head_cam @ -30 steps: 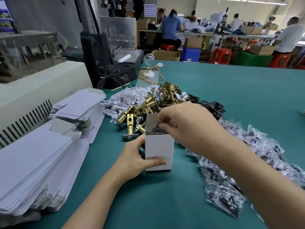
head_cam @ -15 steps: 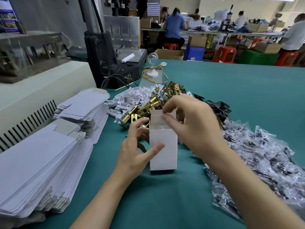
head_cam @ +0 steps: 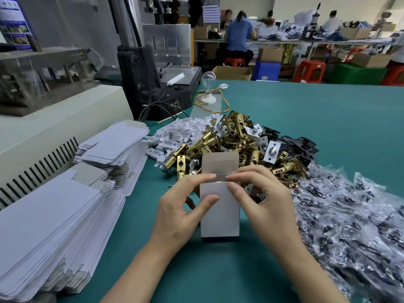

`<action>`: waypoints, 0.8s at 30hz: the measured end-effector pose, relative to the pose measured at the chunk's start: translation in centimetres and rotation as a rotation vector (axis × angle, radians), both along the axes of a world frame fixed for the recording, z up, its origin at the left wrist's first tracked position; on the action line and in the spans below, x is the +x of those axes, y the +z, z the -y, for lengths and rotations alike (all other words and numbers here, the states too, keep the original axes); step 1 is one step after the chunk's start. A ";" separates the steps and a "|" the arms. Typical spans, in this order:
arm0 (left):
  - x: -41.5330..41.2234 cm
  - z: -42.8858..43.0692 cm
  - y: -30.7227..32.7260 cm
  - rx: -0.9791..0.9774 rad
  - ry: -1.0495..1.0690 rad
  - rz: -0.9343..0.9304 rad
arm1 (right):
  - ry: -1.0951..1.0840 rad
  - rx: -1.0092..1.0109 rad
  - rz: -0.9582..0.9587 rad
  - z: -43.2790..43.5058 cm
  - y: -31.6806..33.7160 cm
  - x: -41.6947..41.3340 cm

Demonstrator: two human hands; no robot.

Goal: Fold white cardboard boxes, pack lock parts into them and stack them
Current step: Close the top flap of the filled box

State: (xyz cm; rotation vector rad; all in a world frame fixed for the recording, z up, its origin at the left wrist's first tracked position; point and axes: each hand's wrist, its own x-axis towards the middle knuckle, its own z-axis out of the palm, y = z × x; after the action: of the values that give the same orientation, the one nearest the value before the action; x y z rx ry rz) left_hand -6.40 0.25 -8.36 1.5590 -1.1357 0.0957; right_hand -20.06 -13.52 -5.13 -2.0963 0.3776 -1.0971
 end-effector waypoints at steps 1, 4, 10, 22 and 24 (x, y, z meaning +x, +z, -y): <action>0.0 0.0 0.1 -0.009 -0.002 0.006 | 0.009 -0.008 0.000 0.0 -0.1 0.0; -0.1 0.0 0.4 -0.039 0.005 0.001 | 0.007 -0.042 0.011 0.2 -0.2 -0.2; -0.1 0.2 0.8 -0.037 0.092 0.105 | 0.028 -0.049 0.049 0.0 -0.1 -0.3; -0.5 0.4 1.2 -0.046 0.110 0.120 | 0.061 -0.122 -0.013 -0.9 0.0 -0.2; -0.6 0.4 1.2 -0.064 0.102 0.163 | 0.055 -0.111 -0.007 -1.1 0.1 0.1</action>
State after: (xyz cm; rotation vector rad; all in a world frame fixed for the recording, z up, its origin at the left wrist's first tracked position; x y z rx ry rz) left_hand -6.96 -0.19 -7.20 1.5735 -1.1673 0.3296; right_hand -19.92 -12.40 -4.98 -2.1949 0.2658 -1.1005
